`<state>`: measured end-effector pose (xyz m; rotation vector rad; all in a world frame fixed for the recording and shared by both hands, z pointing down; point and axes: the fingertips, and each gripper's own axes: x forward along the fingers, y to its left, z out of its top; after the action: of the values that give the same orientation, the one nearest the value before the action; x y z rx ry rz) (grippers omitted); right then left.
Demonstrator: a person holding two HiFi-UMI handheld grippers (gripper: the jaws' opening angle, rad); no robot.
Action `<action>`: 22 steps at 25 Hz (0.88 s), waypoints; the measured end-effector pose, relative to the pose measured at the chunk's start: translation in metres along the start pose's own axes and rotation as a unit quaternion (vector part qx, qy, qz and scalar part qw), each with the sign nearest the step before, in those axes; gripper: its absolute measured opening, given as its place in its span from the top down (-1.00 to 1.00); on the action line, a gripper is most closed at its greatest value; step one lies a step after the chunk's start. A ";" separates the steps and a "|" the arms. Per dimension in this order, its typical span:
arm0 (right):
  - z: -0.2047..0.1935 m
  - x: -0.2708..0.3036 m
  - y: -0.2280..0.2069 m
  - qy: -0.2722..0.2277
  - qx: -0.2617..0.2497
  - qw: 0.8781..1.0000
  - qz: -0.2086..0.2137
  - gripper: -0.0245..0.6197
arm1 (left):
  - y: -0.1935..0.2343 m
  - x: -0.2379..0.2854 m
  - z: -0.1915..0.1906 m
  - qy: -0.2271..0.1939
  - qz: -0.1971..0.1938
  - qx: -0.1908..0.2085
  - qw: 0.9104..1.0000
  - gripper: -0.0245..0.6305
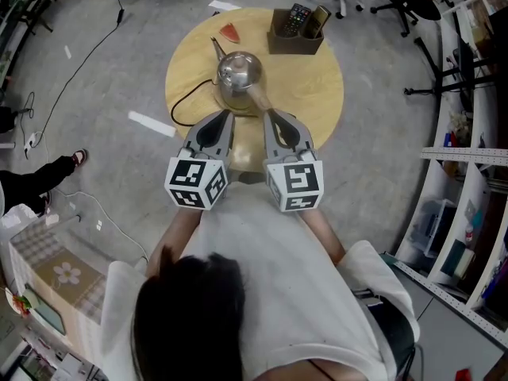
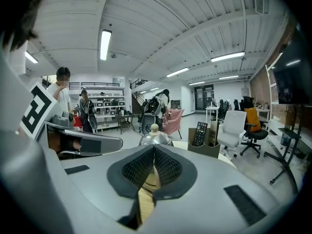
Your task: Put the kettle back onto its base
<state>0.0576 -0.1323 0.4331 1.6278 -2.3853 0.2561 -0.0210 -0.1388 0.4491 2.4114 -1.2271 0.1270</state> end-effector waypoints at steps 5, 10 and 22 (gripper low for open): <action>-0.005 0.002 -0.002 0.006 -0.004 1.000 -0.003 0.84 | -0.001 0.003 -0.003 0.001 0.000 -0.002 1.000 0.83; -0.007 0.005 0.000 0.011 -0.012 1.000 0.002 0.84 | -0.001 0.004 -0.004 0.003 0.002 -0.003 1.000 0.83; -0.008 0.012 0.004 0.018 -0.012 1.000 0.016 0.84 | 0.000 0.010 -0.003 0.006 0.002 -0.001 1.000 0.83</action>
<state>0.0505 -0.1392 0.4445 1.5625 -2.3789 0.2587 -0.0146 -0.1450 0.4543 2.4030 -1.2261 0.1394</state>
